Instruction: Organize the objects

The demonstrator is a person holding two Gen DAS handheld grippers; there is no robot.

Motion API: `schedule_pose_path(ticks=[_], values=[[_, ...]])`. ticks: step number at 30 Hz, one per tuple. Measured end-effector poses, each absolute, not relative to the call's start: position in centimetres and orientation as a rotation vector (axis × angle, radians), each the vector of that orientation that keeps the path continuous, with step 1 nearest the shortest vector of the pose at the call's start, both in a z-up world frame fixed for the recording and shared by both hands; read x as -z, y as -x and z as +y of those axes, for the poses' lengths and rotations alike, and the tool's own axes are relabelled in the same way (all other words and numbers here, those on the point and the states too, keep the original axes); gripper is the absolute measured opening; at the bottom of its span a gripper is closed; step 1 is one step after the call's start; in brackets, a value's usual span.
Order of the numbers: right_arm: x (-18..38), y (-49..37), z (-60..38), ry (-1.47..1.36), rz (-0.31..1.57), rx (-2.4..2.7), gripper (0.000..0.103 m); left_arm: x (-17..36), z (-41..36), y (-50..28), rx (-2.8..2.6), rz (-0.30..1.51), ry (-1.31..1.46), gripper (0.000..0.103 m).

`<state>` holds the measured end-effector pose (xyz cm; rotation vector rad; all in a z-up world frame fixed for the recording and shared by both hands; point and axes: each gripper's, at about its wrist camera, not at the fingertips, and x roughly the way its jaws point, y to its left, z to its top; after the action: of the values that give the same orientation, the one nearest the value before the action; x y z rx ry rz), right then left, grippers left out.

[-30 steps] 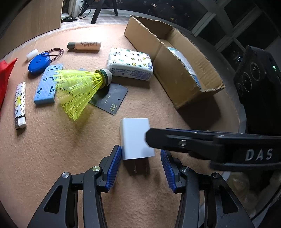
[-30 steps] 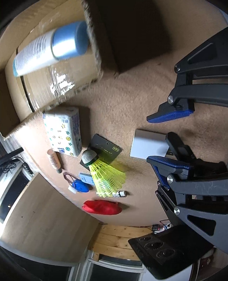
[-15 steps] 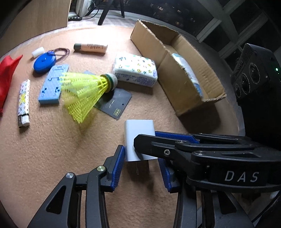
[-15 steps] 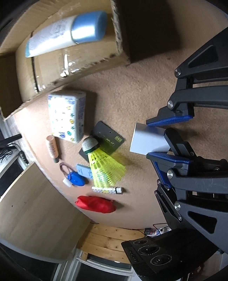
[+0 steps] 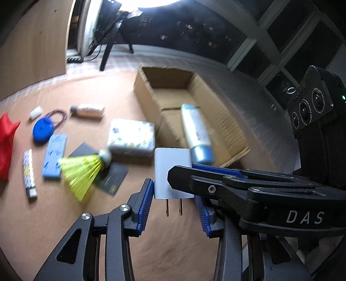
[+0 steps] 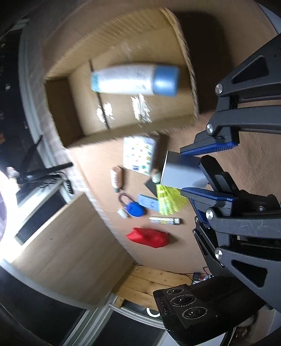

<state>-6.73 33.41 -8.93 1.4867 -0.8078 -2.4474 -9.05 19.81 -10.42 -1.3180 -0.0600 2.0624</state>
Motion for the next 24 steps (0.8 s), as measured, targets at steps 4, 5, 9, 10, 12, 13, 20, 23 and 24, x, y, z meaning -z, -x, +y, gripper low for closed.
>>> schedule_pose_path(ticks=[4,5,9,10,12,13,20,23,24], values=[[8.4,6.9,36.2,-1.483,-0.806,2.497,0.028,9.4,22.3,9.4,-2.067,-0.061,1.286,0.042],[8.4,6.9,36.8,-1.483,-0.810,2.504,0.028,9.3,23.0,9.5,-2.065,-0.065,1.281,0.042],[8.4,7.1,39.1,-1.477,-0.833,2.522,0.028,9.8,25.9,9.9,-2.047,-0.068,1.273,0.042],[8.6,7.2,39.5,-1.481,-0.836,2.525,0.028,10.0,26.5,10.1,-2.043,-0.067,1.275,0.042],[8.9,7.3,40.2,-1.491,-0.839,2.529,0.028,10.3,27.6,10.4,-2.037,-0.067,1.279,0.042],[9.1,7.4,40.6,-1.497,-0.842,2.531,0.028,10.4,28.0,10.4,-2.034,-0.066,1.282,0.042],[10.1,7.7,41.5,-1.523,-0.852,2.525,0.028,11.1,30.1,11.1,-2.027,-0.051,1.290,0.042],[10.2,7.7,41.6,-1.528,-0.850,2.522,0.028,11.4,30.5,11.3,-2.027,-0.045,1.297,0.042],[10.3,7.8,41.6,-1.529,-0.848,2.521,0.028,11.4,30.6,11.3,-2.026,-0.045,1.299,0.042]])
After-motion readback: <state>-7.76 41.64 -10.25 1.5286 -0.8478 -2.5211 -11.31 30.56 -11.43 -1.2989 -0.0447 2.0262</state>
